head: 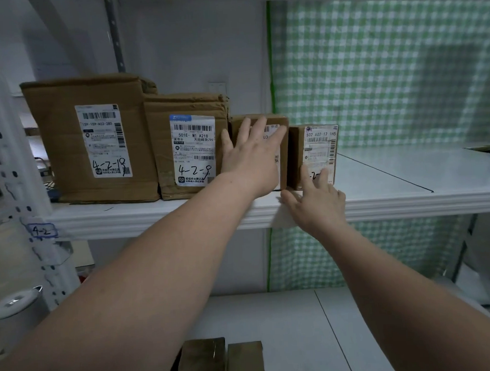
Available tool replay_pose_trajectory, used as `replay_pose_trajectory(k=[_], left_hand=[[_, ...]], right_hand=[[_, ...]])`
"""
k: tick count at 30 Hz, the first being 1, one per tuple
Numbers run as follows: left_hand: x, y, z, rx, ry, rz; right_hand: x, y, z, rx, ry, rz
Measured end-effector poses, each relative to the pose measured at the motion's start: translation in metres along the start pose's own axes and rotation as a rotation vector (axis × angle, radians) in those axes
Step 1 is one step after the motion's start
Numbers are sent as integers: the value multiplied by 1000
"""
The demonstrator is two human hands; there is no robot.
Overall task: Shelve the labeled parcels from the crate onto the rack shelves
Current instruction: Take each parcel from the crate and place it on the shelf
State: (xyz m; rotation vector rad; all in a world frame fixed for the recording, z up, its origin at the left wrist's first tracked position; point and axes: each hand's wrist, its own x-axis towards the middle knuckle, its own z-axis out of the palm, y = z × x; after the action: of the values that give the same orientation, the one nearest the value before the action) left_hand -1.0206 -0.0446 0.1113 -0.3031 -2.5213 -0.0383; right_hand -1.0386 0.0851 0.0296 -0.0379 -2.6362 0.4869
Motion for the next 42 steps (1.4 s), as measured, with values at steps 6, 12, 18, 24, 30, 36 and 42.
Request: replay_pose_trajectory(k=[6, 12, 18, 24, 30, 36, 42], left_hand=[[-18, -9, 3, -11, -32, -8], [-47, -12, 8, -19, -99, -39], [-87, -6, 3, -52, -140, -92], [-159, 16, 6, -228, -125, -189], [-293, 53, 28, -445, -289, -467], [-455, 59, 44, -512, -494, -712], [-577, 44, 22, -418, -614, -1019]], right_hand=[[-12, -5, 6, -27, -45, -47], [-17, 0, 0, -67, -117, -149], [-25, 11, -15, -70, -225, -251], [-101, 18, -6, 280, -112, -335], [-229, 62, 22, 419, -439, -246], [-355, 107, 72, 357, -778, -133], [-454, 97, 108, 244, -1085, -161]])
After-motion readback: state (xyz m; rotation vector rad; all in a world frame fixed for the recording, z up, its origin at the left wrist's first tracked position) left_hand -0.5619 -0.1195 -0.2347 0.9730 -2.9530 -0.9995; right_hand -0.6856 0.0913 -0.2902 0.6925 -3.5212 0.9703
